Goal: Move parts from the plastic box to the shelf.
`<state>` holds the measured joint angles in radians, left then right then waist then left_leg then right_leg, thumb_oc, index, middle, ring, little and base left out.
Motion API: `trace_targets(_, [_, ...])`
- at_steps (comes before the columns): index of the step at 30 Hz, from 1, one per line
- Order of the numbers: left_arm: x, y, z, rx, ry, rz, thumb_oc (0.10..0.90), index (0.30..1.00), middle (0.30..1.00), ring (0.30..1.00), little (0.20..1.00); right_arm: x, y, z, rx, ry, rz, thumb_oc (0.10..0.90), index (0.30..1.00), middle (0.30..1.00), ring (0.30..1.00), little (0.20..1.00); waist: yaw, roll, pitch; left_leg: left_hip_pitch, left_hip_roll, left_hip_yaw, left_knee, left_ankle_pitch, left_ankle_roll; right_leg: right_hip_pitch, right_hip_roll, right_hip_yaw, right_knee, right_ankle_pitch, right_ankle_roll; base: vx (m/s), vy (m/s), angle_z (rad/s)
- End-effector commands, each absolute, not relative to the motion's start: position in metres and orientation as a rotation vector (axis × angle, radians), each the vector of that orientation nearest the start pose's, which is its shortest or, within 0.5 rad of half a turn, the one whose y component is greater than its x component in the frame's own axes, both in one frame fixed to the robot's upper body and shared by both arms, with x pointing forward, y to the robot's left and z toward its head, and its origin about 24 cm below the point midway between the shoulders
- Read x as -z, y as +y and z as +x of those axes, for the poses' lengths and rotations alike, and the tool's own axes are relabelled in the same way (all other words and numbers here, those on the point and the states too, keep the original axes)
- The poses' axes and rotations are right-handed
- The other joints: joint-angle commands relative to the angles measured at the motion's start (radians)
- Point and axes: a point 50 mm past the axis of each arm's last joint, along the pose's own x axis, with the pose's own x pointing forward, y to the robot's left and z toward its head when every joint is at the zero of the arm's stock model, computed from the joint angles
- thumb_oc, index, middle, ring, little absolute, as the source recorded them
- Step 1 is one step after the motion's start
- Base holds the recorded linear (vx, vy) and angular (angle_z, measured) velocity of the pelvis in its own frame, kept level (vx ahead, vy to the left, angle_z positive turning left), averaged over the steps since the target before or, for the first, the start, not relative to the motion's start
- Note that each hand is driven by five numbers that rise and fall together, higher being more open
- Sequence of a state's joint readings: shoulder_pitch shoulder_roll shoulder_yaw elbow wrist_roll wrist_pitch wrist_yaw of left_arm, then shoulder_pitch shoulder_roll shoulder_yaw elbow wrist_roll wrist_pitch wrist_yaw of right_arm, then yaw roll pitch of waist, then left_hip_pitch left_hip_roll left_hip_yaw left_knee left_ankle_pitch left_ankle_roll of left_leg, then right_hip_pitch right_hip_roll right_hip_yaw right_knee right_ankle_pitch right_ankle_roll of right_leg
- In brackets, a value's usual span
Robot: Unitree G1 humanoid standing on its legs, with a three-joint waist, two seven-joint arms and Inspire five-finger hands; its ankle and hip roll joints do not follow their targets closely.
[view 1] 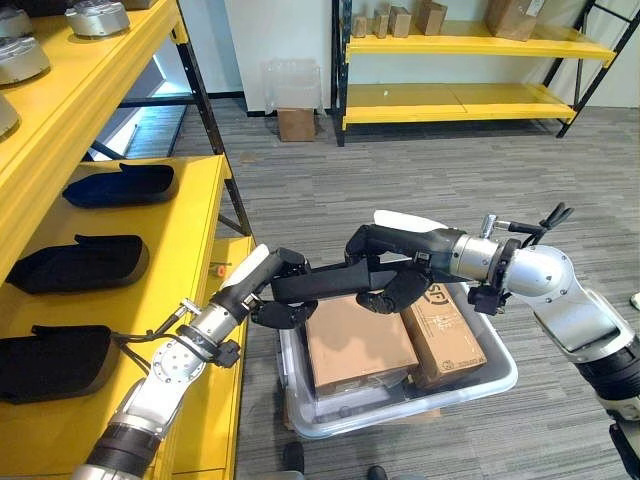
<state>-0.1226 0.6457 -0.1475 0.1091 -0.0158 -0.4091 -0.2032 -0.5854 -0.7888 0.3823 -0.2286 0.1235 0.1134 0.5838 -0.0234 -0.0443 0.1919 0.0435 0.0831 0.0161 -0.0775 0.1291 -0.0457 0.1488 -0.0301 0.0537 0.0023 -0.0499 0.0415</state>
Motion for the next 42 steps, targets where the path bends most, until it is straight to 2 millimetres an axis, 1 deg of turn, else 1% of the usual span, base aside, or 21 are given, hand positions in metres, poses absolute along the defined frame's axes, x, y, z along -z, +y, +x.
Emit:
trace_targets(1, [-0.134, 0.177, 0.271, 0.335, -0.555, 0.243, 0.4, 0.3, 0.3, 0.3, 0.3, -0.249, -0.094, 0.278, -0.797, -0.651, -0.282, 0.9, 1.0, 1.0, 1.0, 1.0, 0.014, 0.015, -0.106, 0.039, 0.009, 0.016, 0.032, -0.157, 0.003, -0.048, -0.045, -0.12, 0.085, -0.041, 0.016, 0.0, 0.0, 0.0])
trace_targets(5, [-0.129, 0.179, 0.271, 0.309, -0.544, 0.225, 0.4, 0.3, 0.3, 0.3, 0.3, -0.24, -0.097, 0.278, -0.748, -0.606, 0.014, 0.9, 1.0, 1.0, 1.0, 1.0, 0.012, 0.018, -0.107, 0.044, 0.011, 0.022, 0.029, -0.157, 0.004, -0.047, -0.045, -0.114, 0.081, -0.039, 0.017, 0.0, 0.0, 0.0])
trace_targets(6, [-0.128, 0.182, 0.27, 0.3, -0.54, 0.225, 0.4, 0.3, 0.3, 0.3, 0.3, -0.235, -0.103, 0.276, -0.717, -0.603, 0.127, 0.9, 1.0, 1.0, 1.0, 1.0, 0.009, 0.019, -0.106, 0.043, 0.011, 0.024, 0.031, -0.159, 0.005, -0.047, -0.046, -0.111, 0.08, -0.038, 0.018, 0.0, 0.0, 0.0])
trace_targets(8, [-0.127, 0.185, 0.269, 0.288, -0.544, 0.233, 0.4, 0.3, 0.3, 0.3, 0.3, -0.228, -0.11, 0.275, -0.704, -0.589, 0.233, 0.9, 1.0, 1.0, 1.0, 1.0, 0.005, 0.021, -0.104, 0.044, 0.01, 0.027, 0.033, -0.161, 0.006, -0.047, -0.047, -0.108, 0.079, -0.037, 0.02, 0.0, 0.0, 0.0])
trace_targets(10, [-0.128, 0.19, 0.268, 0.261, -0.544, 0.24, 0.4, 0.3, 0.3, 0.3, 0.3, -0.216, -0.124, 0.272, -0.652, -0.571, 0.382, 0.9, 1.0, 1.0, 1.0, 1.0, -0.002, 0.024, -0.102, 0.048, 0.01, 0.031, 0.03, -0.164, 0.008, -0.045, -0.048, -0.102, 0.072, -0.033, 0.023, -0.01, 0.013, -0.02])
trace_targets(12, [-0.13, 0.195, 0.266, 0.235, -0.55, 0.246, 0.4, 0.3, 0.3, 0.3, 0.3, -0.205, -0.138, 0.271, -0.571, -0.577, 0.386, 0.9, 1.0, 1.0, 1.0, 1.0, -0.009, 0.027, -0.1, 0.05, 0.01, 0.034, 0.029, -0.164, 0.011, -0.046, -0.05, -0.096, 0.067, -0.028, 0.026, -0.03, 0.02, -0.07])
trace_targets(14, [-0.131, 0.197, 0.266, 0.221, -0.557, 0.253, 0.4, 0.3, 0.3, 0.3, 0.3, -0.201, -0.148, 0.27, -0.517, -0.586, 0.416, 0.9, 1.0, 1.0, 1.0, 1.0, -0.014, 0.029, -0.099, 0.051, 0.01, 0.037, 0.026, -0.163, 0.012, -0.046, -0.051, -0.093, 0.061, -0.025, 0.027, -0.01, 0.009, -0.02])
trace_targets(15, [-0.132, 0.199, 0.265, 0.212, -0.557, 0.256, 0.4, 0.3, 0.3, 0.3, 0.3, -0.198, -0.159, 0.269, -0.433, -0.614, 0.417, 0.9, 1.0, 1.0, 1.0, 1.0, -0.018, 0.03, -0.098, 0.052, 0.01, 0.039, 0.025, -0.163, 0.013, -0.045, -0.052, -0.09, 0.056, -0.021, 0.028, 0.0, 0.0, 0.0])
trace_targets(17, [-0.132, 0.201, 0.265, 0.196, -0.561, 0.262, 0.4, 0.3, 0.3, 0.3, 0.3, -0.2, -0.174, 0.265, -0.336, -0.688, 0.411, 0.9, 1.0, 1.0, 1.0, 1.0, -0.025, 0.031, -0.096, 0.053, 0.01, 0.043, 0.022, -0.164, 0.013, -0.047, -0.053, -0.085, 0.049, -0.015, 0.031, 0.0, 0.0, 0.0])
trace_targets(18, [-0.133, 0.201, 0.265, 0.189, -0.564, 0.269, 0.4, 0.3, 0.3, 0.3, 0.3, -0.203, -0.183, 0.261, -0.237, -0.726, 0.369, 0.9, 1.0, 1.0, 1.0, 1.0, -0.03, 0.032, -0.094, 0.054, 0.011, 0.046, 0.022, -0.166, 0.013, -0.048, -0.053, -0.082, 0.045, -0.012, 0.033, 0.0, 0.0, 0.0])
trace_targets(21, [-0.136, 0.204, 0.263, 0.15, -0.565, 0.278, 0.4, 0.3, 0.3, 0.3, 0.3, -0.212, -0.207, 0.252, -0.08, -0.826, 0.351, 0.9, 1.0, 1.0, 1.0, 1.0, -0.045, 0.039, -0.091, 0.06, 0.011, 0.055, 0.014, -0.17, 0.015, -0.051, -0.052, -0.068, 0.031, -0.004, 0.034, -0.01, 0.013, -0.05])
trace_targets(22, [-0.136, 0.204, 0.263, 0.15, -0.565, 0.278, 0.4, 0.3, 0.3, 0.3, 0.3, -0.212, -0.207, 0.252, -0.079, -0.826, 0.351, 0.9, 1.0, 1.0, 1.0, 1.0, -0.044, 0.039, -0.091, 0.06, 0.011, 0.056, 0.014, -0.17, 0.015, -0.051, -0.052, -0.068, 0.03, -0.004, 0.034, -0.01, 0.008, -0.06])
trace_targets(24, [-0.138, 0.207, 0.261, 0.126, -0.569, 0.276, 0.4, 0.3, 0.3, 0.3, 0.3, -0.22, -0.216, 0.244, -0.054, -0.892, 0.353, 0.9, 1.0, 1.0, 1.0, 1.0, -0.049, 0.044, -0.089, 0.061, 0.01, 0.061, 0.011, -0.172, 0.014, -0.052, -0.053, -0.062, 0.022, 0.0, 0.035, -0.02, 0.014, -0.09])
trace_targets(27, [-0.14, 0.211, 0.259, 0.1, -0.583, 0.285, 0.4, 0.3, 0.3, 0.3, 0.3, -0.226, -0.223, 0.235, -0.032, -0.955, 0.438, 0.9, 1.0, 1.0, 1.0, 1.0, -0.052, 0.049, -0.086, 0.06, 0.009, 0.067, 0.011, -0.175, 0.014, -0.055, -0.054, -0.06, 0.016, 0.002, 0.036, -0.01, 0.007, -0.04])
trace_targets(29, [-0.142, 0.212, 0.257, 0.086, -0.592, 0.289, 0.4, 0.3, 0.3, 0.3, 0.3, -0.222, -0.227, 0.233, 0.025, -0.932, 0.47, 0.9, 1.0, 1.0, 1.0, 1.0, -0.054, 0.051, -0.085, 0.06, 0.008, 0.068, 0.016, -0.179, 0.014, -0.056, -0.054, -0.059, 0.018, 0.001, 0.036, 0.0, 0.0, 0.0])
trace_targets(30, [-0.143, 0.212, 0.257, 0.078, -0.599, 0.294, 0.4, 0.3, 0.3, 0.3, 0.3, -0.218, -0.23, 0.234, 0.074, -0.909, 0.461, 0.9, 1.0, 1.0, 1.0, 1.0, -0.054, 0.052, -0.084, 0.06, 0.008, 0.067, 0.018, -0.179, 0.014, -0.056, -0.054, -0.059, 0.019, 0.0, 0.034, 0.0, 0.0, 0.0])
trace_targets(32, [-0.145, 0.212, 0.255, 0.065, -0.61, 0.292, 0.4, 0.3, 0.3, 0.3, 0.3, -0.21, -0.232, 0.236, 0.103, -0.865, 0.489, 0.9, 1.0, 1.0, 1.0, 1.0, -0.055, 0.056, -0.082, 0.061, 0.008, 0.066, 0.016, -0.177, 0.016, -0.055, -0.053, -0.058, 0.018, -0.002, 0.031, 0.0, 0.0, 0.0])
trace_targets(33, [-0.147, 0.214, 0.253, 0.055, -0.624, 0.293, 0.4, 0.3, 0.3, 0.3, 0.3, -0.201, -0.233, 0.238, 0.115, -0.817, 0.489, 0.9, 1.0, 1.0, 1.0, 1.0, -0.055, 0.058, -0.08, 0.059, 0.007, 0.064, 0.019, -0.177, 0.016, -0.056, -0.053, -0.061, 0.021, -0.004, 0.03, -0.04, -0.037, 0.01])
trace_targets(35, [-0.151, 0.214, 0.251, 0.05, -0.641, 0.293, 0.4, 0.3, 0.3, 0.3, 0.3, -0.195, -0.231, 0.24, 0.1, -0.791, 0.503, 0.9, 1.0, 1.0, 1.0, 1.0, -0.053, 0.06, -0.077, 0.054, 0.005, 0.057, 0.021, -0.174, 0.016, -0.057, -0.053, -0.062, 0.022, -0.006, 0.027, -0.04, -0.041, 0.01])
trace_targets(38, [-0.156, 0.214, 0.248, 0.038, -0.673, 0.301, 0.4, 0.3, 0.3, 0.3, 0.3, -0.19, -0.223, 0.241, 0.073, -0.772, 0.469, 0.9, 1.0, 1.0, 1.0, 1.0, -0.049, 0.062, -0.072, 0.046, 0.005, 0.049, 0.029, -0.172, 0.014, -0.06, -0.052, -0.07, 0.032, -0.013, 0.023, -0.03, -0.048, 0.01])
trace_targets(42, [-0.166, 0.213, 0.247, 0.023, -0.726, 0.363, 0.4, 0.3, 0.3, 0.3, 0.3, -0.187, -0.212, 0.247, 0.03, -0.724, 0.311, 0.9, 1.0, 1.0, 1.0, 1.0, -0.04, 0.064, -0.069, 0.041, 0.003, 0.031, 0.038, -0.17, 0.01, -0.058, -0.051, -0.083, 0.047, -0.027, 0.017, -0.01, -0.066, 0.04])
